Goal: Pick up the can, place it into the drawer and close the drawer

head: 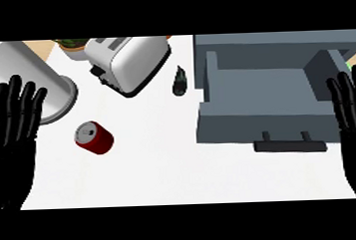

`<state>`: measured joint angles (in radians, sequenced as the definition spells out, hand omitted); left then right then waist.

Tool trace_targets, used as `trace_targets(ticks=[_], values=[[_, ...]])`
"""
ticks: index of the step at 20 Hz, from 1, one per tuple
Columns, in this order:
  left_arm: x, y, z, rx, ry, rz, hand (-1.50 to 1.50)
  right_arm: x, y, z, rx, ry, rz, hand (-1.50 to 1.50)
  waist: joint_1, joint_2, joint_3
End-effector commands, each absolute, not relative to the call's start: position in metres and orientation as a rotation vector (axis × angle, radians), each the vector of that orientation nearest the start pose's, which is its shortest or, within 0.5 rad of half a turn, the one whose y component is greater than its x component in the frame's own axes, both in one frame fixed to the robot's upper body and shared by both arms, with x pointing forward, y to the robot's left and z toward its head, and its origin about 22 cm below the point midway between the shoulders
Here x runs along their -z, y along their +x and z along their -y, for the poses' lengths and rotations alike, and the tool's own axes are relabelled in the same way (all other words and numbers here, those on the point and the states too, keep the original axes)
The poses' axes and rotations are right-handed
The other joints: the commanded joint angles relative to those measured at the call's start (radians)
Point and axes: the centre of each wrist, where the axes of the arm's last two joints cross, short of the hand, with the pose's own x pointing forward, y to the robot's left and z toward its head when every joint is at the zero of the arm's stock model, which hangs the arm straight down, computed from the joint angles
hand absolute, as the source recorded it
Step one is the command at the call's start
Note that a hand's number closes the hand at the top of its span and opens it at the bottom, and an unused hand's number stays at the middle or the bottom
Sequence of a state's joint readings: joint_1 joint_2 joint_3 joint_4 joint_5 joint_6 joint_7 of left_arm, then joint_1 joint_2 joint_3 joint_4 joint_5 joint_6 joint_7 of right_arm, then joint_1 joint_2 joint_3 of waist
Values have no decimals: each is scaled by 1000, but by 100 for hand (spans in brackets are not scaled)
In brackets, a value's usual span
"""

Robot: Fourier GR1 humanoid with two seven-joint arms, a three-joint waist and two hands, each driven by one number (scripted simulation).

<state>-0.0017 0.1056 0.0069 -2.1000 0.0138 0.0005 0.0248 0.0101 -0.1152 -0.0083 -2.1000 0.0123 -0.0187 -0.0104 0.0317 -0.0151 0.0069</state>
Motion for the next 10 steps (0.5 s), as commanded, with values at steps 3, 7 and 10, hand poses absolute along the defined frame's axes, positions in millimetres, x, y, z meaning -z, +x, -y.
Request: trace_targets(ticks=[3, 7, 10], values=[[-131, 203, -265, 44, 137, 2067, -150, -129, 202, 268, -114, -59, 2110, -150, -32, 14, -7], [-87, 178, -297, -175, 252, 1733, -150, -101, 205, 261, 54, -139, 1864, -150, -14, 23, -8], [-94, 169, -310, -217, 283, 1679, -150, -114, 192, 273, 80, -165, 1811, -150, -32, 11, -7]])
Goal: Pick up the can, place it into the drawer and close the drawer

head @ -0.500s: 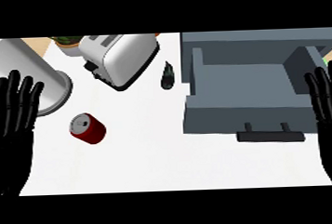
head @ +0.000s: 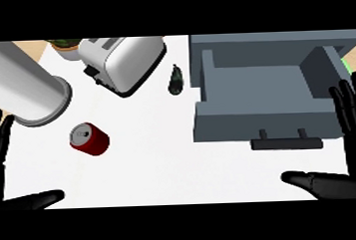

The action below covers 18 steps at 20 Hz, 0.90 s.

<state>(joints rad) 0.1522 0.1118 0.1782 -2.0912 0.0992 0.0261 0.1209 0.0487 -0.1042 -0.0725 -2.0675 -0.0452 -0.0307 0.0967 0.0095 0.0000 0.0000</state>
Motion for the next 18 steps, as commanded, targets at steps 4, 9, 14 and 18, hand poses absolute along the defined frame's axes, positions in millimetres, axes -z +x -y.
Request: trace_targets(ticks=[4, 9, 14, 18], values=[[-127, 162, -294, -232, 268, 1663, -150, -117, 193, 261, 87, -174, 1793, -150, -8, -2, 0], [-115, 171, -317, -252, 273, 1673, -150, -98, 193, 279, 74, -165, 1792, -150, -10, -1, 0], [-119, 172, -303, -232, 251, 1668, -150, -103, 198, 274, 72, -154, 1805, -150, -9, -1, 0], [-94, 189, -301, -228, 247, 1605, -150, -85, 194, 274, 88, -169, 1802, -150, -10, 0, 0]])
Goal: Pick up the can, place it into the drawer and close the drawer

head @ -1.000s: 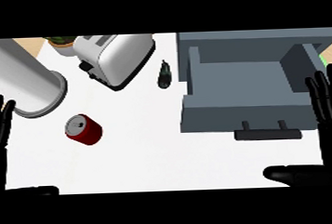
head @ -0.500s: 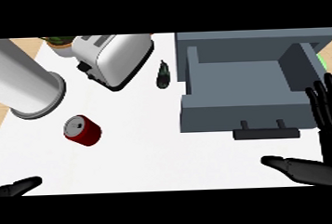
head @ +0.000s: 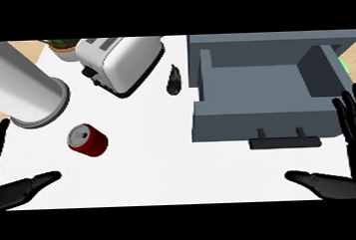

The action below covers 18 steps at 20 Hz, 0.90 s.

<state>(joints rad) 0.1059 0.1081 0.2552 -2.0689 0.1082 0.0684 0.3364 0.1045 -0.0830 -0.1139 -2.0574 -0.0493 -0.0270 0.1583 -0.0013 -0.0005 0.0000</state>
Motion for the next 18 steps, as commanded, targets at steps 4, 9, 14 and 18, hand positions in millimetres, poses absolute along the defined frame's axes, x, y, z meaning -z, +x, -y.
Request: trace_targets(ticks=[4, 9, 14, 18], values=[[-72, 200, -293, -216, 236, 1601, -150, -100, 184, 271, 100, -176, 1825, -150, 0, 0, 0], [-42, 201, -269, -198, 285, 1578, -150, -115, 180, 282, 81, -182, 1813, -150, 0, 0, 0], [-14, 208, -278, -208, 324, 1537, -150, -107, 167, 285, 70, -176, 1832, -150, -1, 0, 0], [25, 199, -297, -234, 340, 1517, -150, -116, 173, 287, 97, -174, 1842, -150, -1, 0, 0]])
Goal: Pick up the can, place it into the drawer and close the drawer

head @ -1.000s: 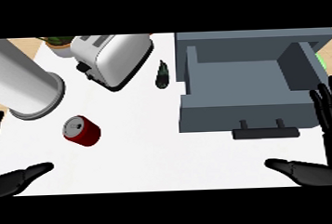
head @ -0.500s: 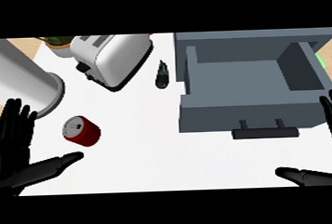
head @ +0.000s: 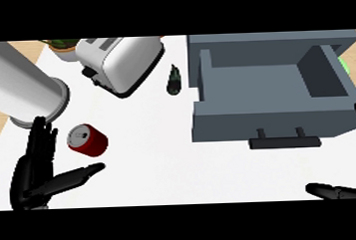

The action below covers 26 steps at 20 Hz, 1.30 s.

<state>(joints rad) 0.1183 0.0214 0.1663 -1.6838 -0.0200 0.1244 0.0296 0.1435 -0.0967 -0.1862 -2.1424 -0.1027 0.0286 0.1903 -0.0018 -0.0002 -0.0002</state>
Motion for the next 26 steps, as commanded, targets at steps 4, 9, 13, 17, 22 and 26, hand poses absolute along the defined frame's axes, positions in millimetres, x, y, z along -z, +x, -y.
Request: trace_targets(ticks=[4, 9, 13, 17, 22, 26], values=[[49, 216, -288, -254, 345, 1499, -150, -116, 170, 297, 85, -203, 1832, -150, -3, 0, 0], [46, 227, -296, -269, 357, 1487, -150, -117, 169, 298, 89, -205, 1840, -150, -1, 0, 0], [78, 220, -309, -277, 391, 1451, -150, -118, 168, 306, 72, -193, 1831, -150, -2, 1, 0], [82, 228, -318, -296, 352, 1450, -150, -138, 160, 293, 84, -217, 1845, -150, -2, 0, 0], [105, 247, -311, -309, 349, 1427, -150, -128, 173, 298, 60, -204, 1839, -150, -4, 1, 0], [123, 240, -318, -332, 357, 1411, -150, -127, 150, 298, 44, -206, 1824, -150, -6, 1, 0]])
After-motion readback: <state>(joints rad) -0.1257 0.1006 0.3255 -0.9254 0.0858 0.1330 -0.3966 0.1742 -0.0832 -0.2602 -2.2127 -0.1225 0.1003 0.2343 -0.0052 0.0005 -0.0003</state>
